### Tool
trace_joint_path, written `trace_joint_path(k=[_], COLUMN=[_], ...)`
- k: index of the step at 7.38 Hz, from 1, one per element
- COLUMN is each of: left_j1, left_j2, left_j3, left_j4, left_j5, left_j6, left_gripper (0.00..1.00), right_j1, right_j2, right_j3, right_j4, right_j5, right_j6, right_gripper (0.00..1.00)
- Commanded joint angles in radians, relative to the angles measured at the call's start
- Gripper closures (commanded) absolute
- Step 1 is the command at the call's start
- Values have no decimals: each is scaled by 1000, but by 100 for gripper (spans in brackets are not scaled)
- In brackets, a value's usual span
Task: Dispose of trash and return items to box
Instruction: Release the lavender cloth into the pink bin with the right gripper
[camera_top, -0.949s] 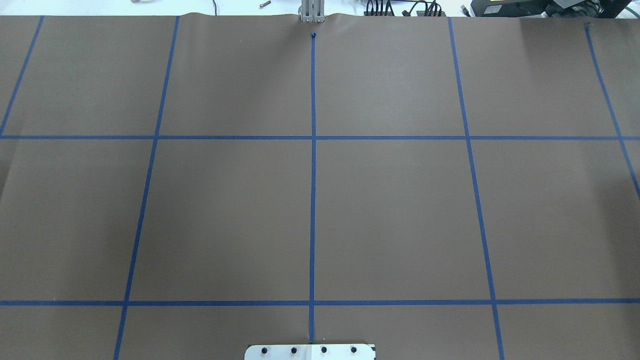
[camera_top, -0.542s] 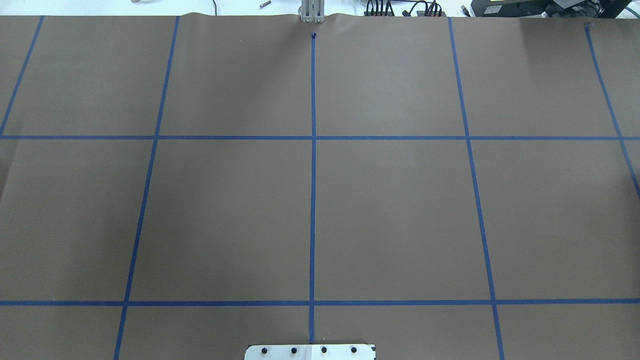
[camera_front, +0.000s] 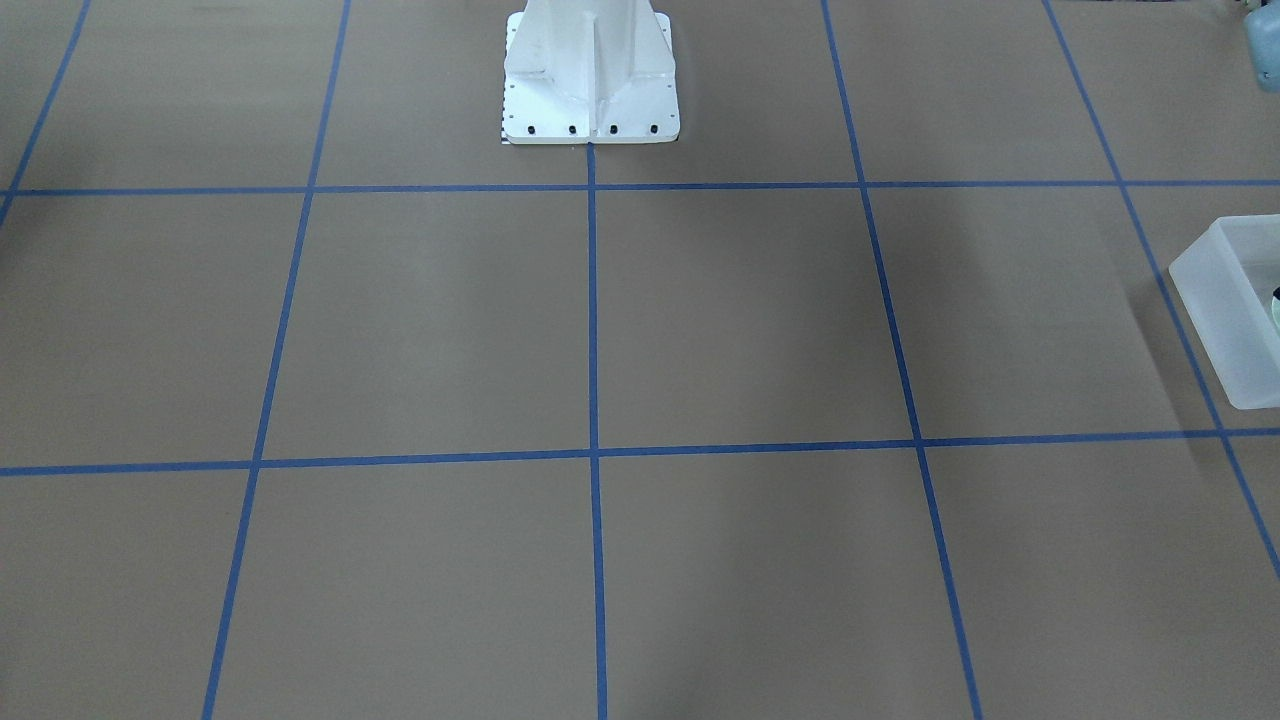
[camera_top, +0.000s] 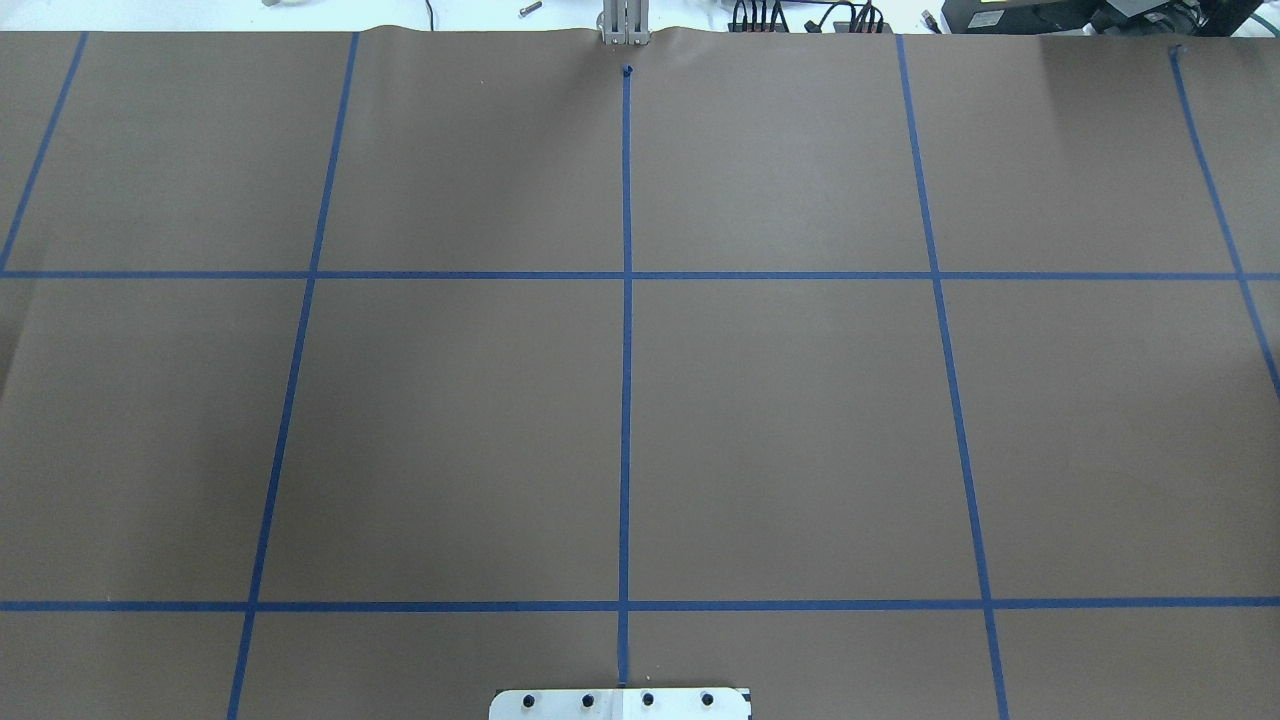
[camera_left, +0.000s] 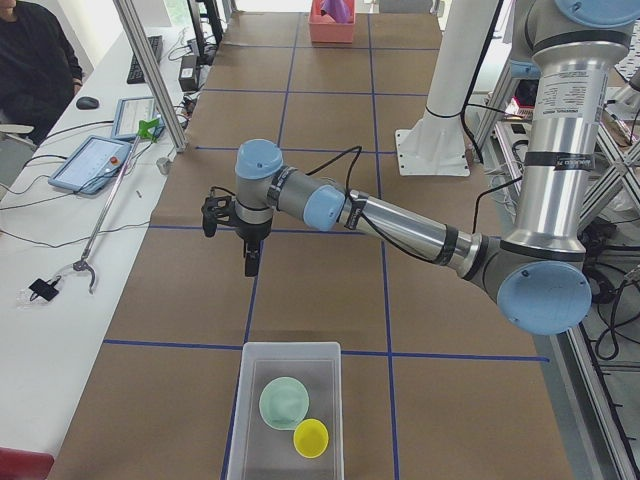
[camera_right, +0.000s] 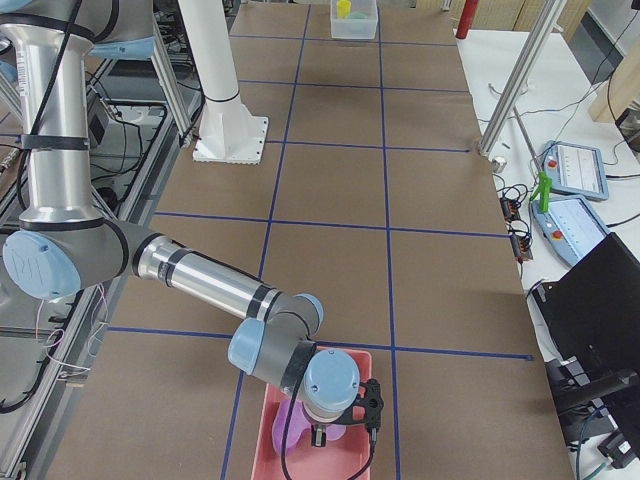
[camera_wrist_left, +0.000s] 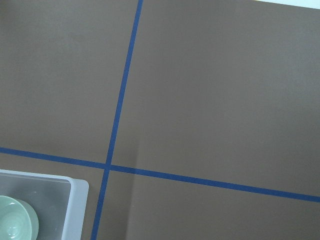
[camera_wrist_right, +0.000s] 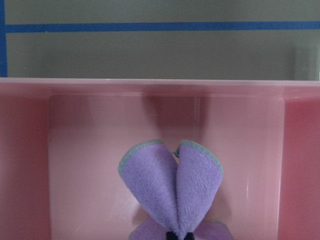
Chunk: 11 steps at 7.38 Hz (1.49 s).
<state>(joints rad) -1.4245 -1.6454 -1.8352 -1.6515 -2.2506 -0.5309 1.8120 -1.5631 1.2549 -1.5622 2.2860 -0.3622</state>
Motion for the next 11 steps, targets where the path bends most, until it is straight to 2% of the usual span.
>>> trace_joint_path(k=[1,3,4,6,7,8,9,10,11], left_j1=[6,6,6,6,4,4,-8,-25,-34], left_j2=[3,-4,-4,-13,-14,-5,4,44,86], left_j3=[2,1,-6,-4,-13,-28,-39,-39,-45], left_j4=[-1,-1,-1,2,6,12,15,7,7], left_j5=[0,-1,-4,-9,-10,-17,-86,-118,-110], left_j6=[8,5,2,9,12,12,11,14,37], left_gripper=[1,1,1,1,1,1,1,1,1], right_j1=[-11,-11,-8,3,1,-28,-84,-136,-170], right_j2=[15,14,18,9,18,12,5,3,5], right_j3=[-57,-42,6,181,293,420,507,530,532], right_j4=[56,94,94,30,-69,-106,-108,-107,-102], right_j5=[1,16,32,46,84,96,99,115,136], right_j6=[8,11,9,23,98,235,352,424,474], right_gripper=[1,0,0,0,0,0,0,0,0])
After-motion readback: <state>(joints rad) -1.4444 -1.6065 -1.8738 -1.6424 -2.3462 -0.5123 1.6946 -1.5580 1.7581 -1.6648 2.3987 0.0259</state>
